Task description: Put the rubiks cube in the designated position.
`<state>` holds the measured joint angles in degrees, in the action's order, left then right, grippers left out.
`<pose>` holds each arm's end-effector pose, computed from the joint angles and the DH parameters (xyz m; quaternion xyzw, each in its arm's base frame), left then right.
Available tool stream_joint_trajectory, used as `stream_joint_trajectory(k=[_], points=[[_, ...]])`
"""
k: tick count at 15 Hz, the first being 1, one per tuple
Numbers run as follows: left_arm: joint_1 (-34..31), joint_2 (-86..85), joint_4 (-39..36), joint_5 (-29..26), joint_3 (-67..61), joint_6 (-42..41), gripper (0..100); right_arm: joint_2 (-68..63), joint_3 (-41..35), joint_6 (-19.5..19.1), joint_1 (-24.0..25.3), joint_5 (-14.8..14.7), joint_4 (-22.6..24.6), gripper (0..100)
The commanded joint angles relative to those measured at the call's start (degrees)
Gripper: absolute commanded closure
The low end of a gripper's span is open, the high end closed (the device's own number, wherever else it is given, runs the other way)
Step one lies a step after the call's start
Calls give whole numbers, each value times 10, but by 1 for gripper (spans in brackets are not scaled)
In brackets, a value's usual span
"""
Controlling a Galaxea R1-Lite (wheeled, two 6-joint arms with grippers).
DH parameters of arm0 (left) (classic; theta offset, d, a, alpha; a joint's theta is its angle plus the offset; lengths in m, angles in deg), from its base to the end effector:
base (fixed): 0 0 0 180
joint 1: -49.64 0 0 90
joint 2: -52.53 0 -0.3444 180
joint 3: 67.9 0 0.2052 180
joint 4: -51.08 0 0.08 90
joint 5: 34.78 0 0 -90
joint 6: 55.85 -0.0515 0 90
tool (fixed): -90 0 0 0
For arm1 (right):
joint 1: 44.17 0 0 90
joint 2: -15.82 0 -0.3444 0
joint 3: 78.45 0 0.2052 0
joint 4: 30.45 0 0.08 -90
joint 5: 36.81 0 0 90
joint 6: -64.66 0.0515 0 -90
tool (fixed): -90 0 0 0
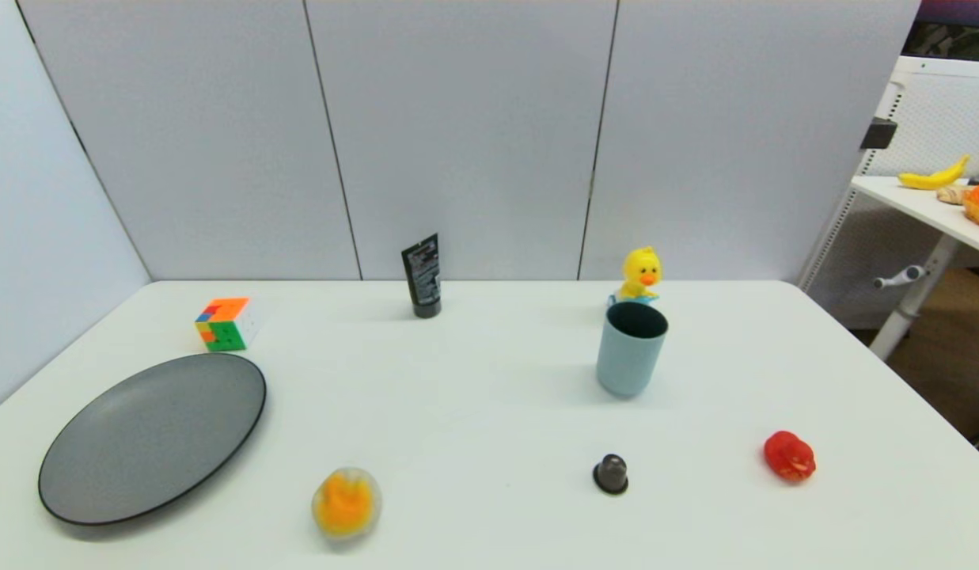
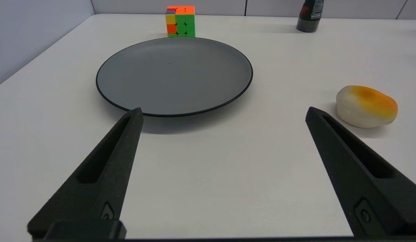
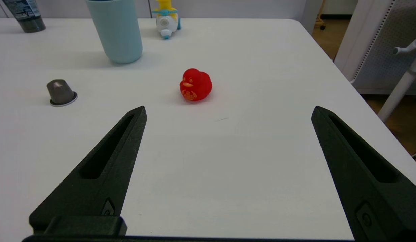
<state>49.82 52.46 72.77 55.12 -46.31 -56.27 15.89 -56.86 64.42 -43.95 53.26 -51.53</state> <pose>-0.0222 0.0000 0.0752 0.0037 0.0003 -0.0024 1.0000 -0.0222 0.0000 0.0766 -0.0021 -0.0051 0.0025 1.0000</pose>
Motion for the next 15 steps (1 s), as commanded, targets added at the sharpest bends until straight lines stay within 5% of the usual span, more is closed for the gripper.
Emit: stream_joint_trajectory(k=[1,15], points=[[0,1,0,0,0,0,0,-1,0,0,0,0,0,0],[0,1,0,0,0,0,0,-1,0,-4,0,-1,-2,0]])
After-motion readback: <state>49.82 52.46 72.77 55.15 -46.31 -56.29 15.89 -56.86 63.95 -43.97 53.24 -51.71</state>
